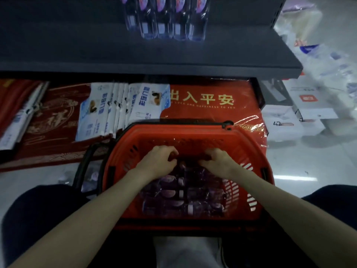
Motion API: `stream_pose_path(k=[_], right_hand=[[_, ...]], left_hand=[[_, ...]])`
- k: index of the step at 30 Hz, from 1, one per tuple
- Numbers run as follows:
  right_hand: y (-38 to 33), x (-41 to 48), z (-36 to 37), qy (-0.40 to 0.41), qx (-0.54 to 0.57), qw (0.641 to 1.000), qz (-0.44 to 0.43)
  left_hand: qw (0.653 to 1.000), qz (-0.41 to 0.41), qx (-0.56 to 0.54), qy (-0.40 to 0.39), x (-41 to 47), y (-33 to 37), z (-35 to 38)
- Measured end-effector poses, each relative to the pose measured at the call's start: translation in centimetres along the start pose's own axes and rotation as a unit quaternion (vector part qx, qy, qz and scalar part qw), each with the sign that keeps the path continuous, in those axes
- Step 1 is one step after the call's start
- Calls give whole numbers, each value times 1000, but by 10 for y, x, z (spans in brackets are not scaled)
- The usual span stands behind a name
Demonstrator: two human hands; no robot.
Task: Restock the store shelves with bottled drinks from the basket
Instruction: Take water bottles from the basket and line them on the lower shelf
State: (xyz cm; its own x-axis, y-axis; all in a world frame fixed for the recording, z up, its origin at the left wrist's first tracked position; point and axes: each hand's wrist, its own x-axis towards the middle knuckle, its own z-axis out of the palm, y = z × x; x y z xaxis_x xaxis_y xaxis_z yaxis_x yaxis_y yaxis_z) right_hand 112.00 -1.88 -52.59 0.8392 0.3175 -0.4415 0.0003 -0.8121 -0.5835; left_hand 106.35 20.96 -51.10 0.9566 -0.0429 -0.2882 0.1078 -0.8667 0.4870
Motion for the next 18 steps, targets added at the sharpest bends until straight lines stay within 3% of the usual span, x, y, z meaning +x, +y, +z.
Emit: stream_pose_path(k=[6, 8, 11, 13, 16, 18], right_hand=[[33, 1, 32, -82, 201, 956, 196], [42, 3, 37, -74, 256, 941, 208], [51, 9, 43, -36, 382, 881, 276], [61, 21, 48, -21, 407, 865, 291], [104, 57, 68, -45, 312, 909, 272], [71, 38, 54, -26, 363, 878, 311]], left_hand=[[978, -38, 80, -189, 4, -19, 31], [962, -33, 117, -246, 3, -24, 43], [944, -41, 140, -296, 1, -27, 60], [933, -49, 139, -329, 2, -33, 70], [913, -48, 130, -384, 1, -42, 83], [902, -39, 132, -410, -1, -44, 89]])
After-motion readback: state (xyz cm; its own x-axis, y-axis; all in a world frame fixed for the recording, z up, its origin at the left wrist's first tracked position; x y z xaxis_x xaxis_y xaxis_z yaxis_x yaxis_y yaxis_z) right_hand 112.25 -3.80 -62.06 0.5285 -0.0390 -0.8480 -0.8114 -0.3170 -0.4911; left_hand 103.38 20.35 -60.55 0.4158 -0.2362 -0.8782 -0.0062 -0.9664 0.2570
